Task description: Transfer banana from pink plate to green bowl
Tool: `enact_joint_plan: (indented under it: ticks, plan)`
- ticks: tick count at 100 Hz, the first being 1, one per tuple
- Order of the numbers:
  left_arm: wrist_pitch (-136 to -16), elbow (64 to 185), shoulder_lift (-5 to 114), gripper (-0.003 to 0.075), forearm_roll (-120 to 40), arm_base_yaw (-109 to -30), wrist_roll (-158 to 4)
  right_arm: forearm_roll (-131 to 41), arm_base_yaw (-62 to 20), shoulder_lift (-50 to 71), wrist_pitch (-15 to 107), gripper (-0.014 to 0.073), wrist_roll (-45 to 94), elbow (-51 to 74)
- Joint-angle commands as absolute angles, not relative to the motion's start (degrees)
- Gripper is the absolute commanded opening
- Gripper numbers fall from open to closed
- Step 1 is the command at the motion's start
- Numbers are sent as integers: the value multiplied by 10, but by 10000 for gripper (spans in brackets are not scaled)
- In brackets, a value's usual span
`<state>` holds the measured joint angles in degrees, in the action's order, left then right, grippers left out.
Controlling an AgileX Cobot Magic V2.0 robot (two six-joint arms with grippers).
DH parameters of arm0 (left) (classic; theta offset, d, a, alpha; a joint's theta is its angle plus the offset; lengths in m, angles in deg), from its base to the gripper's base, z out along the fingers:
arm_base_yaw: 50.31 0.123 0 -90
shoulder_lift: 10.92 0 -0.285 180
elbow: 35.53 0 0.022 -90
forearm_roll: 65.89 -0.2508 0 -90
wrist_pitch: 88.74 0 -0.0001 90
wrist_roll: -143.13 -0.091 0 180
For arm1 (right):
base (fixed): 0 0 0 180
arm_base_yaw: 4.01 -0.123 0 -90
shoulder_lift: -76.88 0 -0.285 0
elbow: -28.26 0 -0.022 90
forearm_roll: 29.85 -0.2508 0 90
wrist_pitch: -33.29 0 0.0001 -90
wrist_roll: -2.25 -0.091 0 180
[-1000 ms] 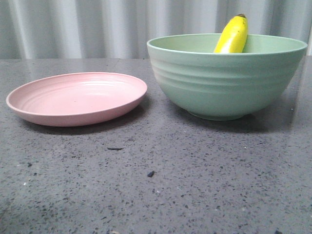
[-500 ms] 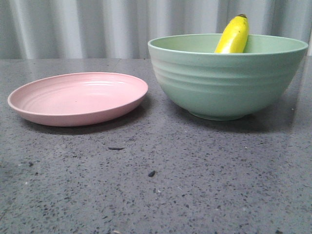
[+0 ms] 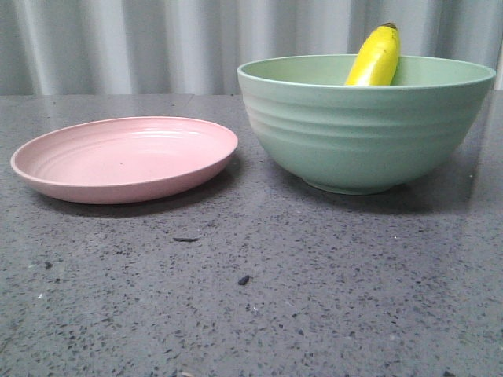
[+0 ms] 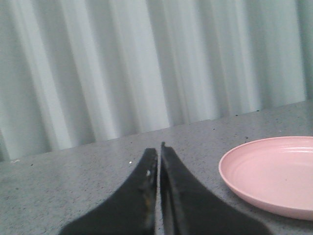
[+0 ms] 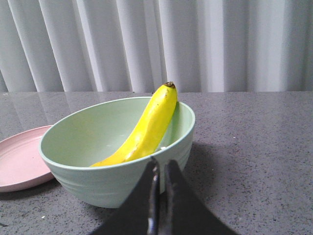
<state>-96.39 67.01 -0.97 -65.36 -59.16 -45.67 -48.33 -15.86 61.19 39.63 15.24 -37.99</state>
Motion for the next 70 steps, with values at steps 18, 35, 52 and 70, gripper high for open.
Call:
enact_joint_plan:
  ticks: [18, 35, 52, 70]
  plan:
    - [-813, 665, -44, -20, -651, -566, -455, -479, -159, 608, 354, -62, 156, -365]
    - [-733, 665, -44, -20, -649, -565, -456, -479, -159, 608, 354, -62, 156, -365]
    - [-740, 665, -44, -20, -649, -566, -456, -479, -159, 608, 354, -62, 156, -365]
    - [-742, 665, -44, -20, -649, -566, -456, -479, -159, 608, 354, -62, 156, -365]
